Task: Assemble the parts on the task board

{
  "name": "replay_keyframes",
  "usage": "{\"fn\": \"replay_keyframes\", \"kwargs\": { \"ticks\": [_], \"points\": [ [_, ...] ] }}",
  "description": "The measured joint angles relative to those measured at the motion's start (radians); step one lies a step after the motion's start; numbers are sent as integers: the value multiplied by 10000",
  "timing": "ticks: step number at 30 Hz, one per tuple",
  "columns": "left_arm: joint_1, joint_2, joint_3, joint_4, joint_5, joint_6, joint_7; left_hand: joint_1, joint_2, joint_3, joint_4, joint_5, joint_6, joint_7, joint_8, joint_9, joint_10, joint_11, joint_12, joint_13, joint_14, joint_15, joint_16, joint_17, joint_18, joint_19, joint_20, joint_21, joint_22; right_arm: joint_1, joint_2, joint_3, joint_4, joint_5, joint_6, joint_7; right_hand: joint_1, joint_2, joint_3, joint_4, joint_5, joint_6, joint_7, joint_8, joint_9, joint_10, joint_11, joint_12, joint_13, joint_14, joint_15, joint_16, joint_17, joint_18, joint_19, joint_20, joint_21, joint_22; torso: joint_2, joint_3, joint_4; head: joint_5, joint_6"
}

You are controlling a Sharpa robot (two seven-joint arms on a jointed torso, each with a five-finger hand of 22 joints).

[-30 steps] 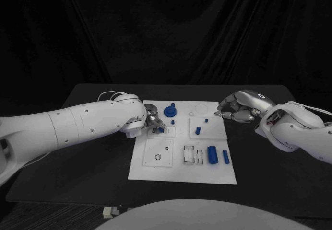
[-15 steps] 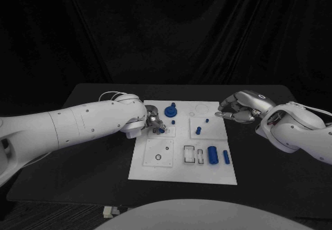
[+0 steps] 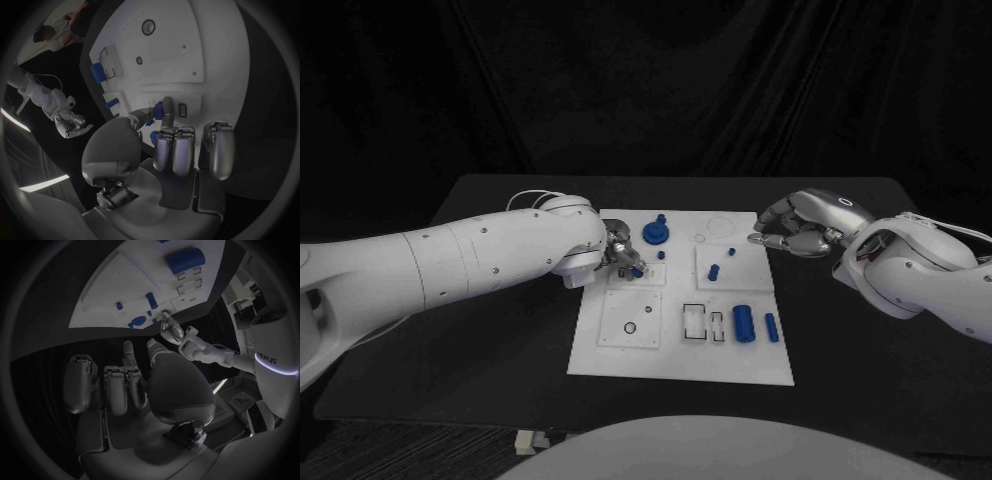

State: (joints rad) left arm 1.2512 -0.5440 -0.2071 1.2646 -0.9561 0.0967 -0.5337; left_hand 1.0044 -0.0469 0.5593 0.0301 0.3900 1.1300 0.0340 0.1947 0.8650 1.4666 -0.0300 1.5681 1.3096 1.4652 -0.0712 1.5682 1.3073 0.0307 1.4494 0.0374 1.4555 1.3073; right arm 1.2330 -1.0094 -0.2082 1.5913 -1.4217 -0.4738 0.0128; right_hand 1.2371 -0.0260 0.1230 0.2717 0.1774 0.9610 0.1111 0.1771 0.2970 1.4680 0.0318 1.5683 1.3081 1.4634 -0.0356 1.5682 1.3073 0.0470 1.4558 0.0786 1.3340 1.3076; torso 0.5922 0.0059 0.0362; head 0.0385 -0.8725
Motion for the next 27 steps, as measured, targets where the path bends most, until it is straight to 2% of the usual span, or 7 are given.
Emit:
{"fn": "replay_keyframes", "kwargs": {
  "ticks": [2, 3, 4, 9, 12, 18, 27],
  "points": [
    [0, 2, 4, -8, 3, 16, 0, -75, 76, 0, 1, -253, -1, 0, -47, -16, 0, 0, 0, 0, 0, 0, 0, 0, -1, 0, 0, 0, 0, 0, -3, 0, 0, 0, 3, -3, 0, 0, 0, 0, 0, 0, 0, 0, 0, 0, 0, 0, 0, 0, 0, 0, 0, 0, 0, 0, 0, 0, 0, 0, -1, 1, 0],
    [0, 3, 6, -15, 4, 27, 0, -130, 128, -65, 65, -531, -1, 0, -91, -35, 1, 1, 0, 0, 0, 0, 0, 0, 0, 0, 0, 0, 0, 0, -5, 0, 0, 0, 5, -5, 0, 0, 0, 0, 0, 0, 0, 0, 0, 0, 0, 0, 0, 0, 0, 0, -1, 0, 0, 0, 0, 0, 0, 0, -1, 2, 0],
    [0, 3, 7, -25, 5, 38, 0, -174, 171, -263, 198, -858, -13, -15, -139, -60, 1, 1, 0, 0, 0, 0, 0, 0, -1, 0, 0, -53, 0, -1, -5, 0, 0, 0, 6, -7, 0, 0, 0, 0, 0, 0, 0, 0, -1, 0, 0, 0, 0, 0, 0, 0, 0, 0, 0, 0, 0, 0, 1, 0, -1, 5, 0],
    [-23, 3, 0, -92, -10, 74, -25, -413, 216, -1149, 752, -1752, -17, -48, -318, -172, -19, -18, 0, 0, 0, 0, 0, 0, -1, -38, 38, -117, 0, -1, -5, 0, 0, 0, 11, -11, 0, 0, 0, 0, 0, 0, 0, 0, -1, 0, 0, 0, -1, 0, 0, 0, 0, 0, 0, 0, 0, -1, 3, -1, -4, 14, 0],
    [-23, 3, 0, -105, -15, 98, -35, -475, 153, -1576, 1012, -2003, 7, 8, -436, -238, -19, -18, 0, 0, 0, 0, 0, 0, -2, -38, 38, -154, 0, -2, -5, 0, 0, 0, 14, -13, 0, 0, 0, 0, 0, 0, 0, 0, -1, 0, 0, 0, -2, 0, 0, 0, 0, -1, 0, 0, 0, -1, 2, 0, -4, 5, 0],
    [-24, 27, 6, -143, -18, 138, -39, -571, 224, -2162, 1385, -2405, 24, 32, -522, -291, 2, 3, 0, 0, 0, 0, 0, 0, -3, -72, 72, -205, 0, -2, -8, 0, 0, 0, 16, -18, 0, 0, 0, 0, 44, 0, 0, 1, -1, 0, 0, 0, -2, 0, 0, 0, 0, -1, 0, 0, -39, -1, 1, 0, -4, -2, 0],
    [-28, 44, 9, -171, -20, 159, -37, -658, 233, -2725, 1783, -2779, 79, 74, -591, -334, 15, 16, 0, 0, 0, 0, 0, -1, -4, -71, 72, -206, 0, -2, -2, 0, 0, 0, 19, -20, 43, -44, -28, -28, 44, 0, 0, 1, 8, 0, 0, 0, -3, 0, 0, 0, 8, -1, 0, 0, -40, -2, -2, -1, -4, -3, 0]
  ]
}}
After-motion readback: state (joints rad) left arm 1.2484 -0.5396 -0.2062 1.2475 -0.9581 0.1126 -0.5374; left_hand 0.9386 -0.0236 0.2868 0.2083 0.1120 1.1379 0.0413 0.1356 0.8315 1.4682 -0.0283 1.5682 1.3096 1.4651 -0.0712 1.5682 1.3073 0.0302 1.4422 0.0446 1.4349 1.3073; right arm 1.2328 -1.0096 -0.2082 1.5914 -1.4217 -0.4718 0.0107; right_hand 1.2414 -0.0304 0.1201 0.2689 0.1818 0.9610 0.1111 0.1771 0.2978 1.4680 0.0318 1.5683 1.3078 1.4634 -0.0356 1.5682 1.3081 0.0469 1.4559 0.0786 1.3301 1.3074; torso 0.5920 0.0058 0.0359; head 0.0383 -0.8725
